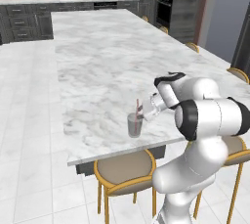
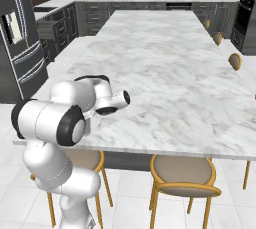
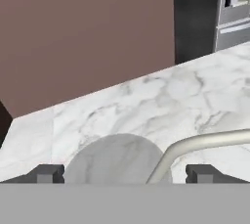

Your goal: Take a straw from the drawer in front and place it inside the glass cup on the dining counter.

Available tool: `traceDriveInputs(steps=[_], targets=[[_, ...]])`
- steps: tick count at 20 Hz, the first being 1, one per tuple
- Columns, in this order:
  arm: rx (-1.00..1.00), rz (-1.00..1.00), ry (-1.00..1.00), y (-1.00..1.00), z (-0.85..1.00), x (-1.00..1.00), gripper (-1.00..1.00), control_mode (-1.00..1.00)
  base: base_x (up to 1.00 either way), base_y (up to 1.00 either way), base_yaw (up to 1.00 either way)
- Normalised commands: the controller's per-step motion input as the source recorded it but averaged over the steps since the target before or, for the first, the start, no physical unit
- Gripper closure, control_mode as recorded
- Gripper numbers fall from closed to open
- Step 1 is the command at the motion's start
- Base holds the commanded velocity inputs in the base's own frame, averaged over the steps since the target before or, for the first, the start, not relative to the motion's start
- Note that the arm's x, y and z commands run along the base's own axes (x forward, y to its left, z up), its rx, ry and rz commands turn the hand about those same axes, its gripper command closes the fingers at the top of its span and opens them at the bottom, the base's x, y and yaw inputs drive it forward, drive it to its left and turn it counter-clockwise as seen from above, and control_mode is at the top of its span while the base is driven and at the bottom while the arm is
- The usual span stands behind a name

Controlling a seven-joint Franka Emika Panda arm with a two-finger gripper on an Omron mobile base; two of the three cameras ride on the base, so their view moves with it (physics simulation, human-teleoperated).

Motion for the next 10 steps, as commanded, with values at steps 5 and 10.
traceDriveInputs(steps=[5,10], targets=[[-0.26,-0.09,0.19,0.00,0.00,0.00,-1.00,-1.00,0.00,0.00,0.00],[-0.27,-0.11,0.07,-0.09,0.02,-0.06,-1.00,-1.00,0.00,0.00,0.00]])
